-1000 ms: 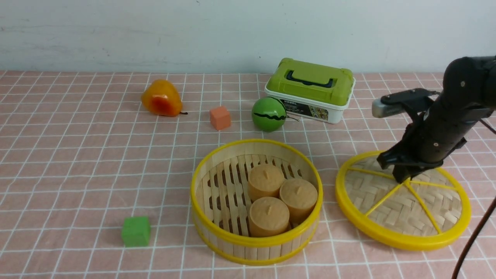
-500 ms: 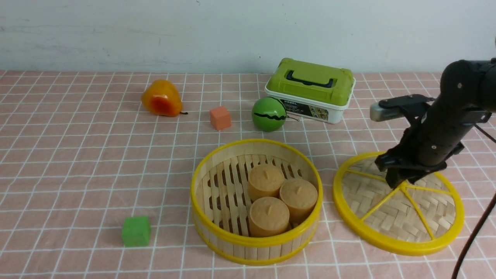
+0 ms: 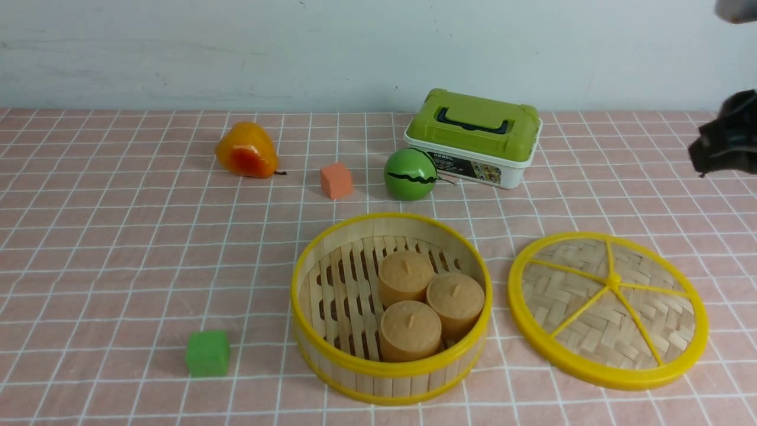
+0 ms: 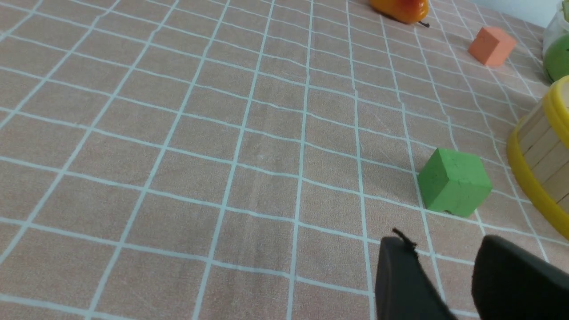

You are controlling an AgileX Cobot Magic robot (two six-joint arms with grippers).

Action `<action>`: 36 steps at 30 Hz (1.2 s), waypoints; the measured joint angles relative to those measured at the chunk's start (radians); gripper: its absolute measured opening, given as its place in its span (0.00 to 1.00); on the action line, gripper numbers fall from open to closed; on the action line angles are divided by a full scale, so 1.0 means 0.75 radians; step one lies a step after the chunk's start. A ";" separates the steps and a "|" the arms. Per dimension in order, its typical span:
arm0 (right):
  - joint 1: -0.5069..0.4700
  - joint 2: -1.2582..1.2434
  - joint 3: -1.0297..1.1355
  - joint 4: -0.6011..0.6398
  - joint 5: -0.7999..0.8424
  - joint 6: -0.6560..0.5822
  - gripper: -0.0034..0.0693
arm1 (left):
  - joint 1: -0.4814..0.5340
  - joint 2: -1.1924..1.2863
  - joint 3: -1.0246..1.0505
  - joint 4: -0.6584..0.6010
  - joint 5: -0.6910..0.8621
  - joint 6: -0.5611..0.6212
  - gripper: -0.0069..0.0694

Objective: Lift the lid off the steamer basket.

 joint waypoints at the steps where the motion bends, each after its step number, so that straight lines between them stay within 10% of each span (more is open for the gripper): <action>1: 0.000 -0.054 0.037 0.001 -0.009 0.000 0.30 | 0.000 0.000 0.000 0.000 0.000 0.000 0.40; 10: 0.000 -0.483 0.367 0.015 -0.178 0.000 0.02 | 0.000 0.000 0.000 0.000 0.000 0.000 0.40; 36: 0.000 -0.843 0.552 0.087 -0.072 -0.017 0.03 | 0.000 0.000 0.000 0.000 0.000 0.000 0.40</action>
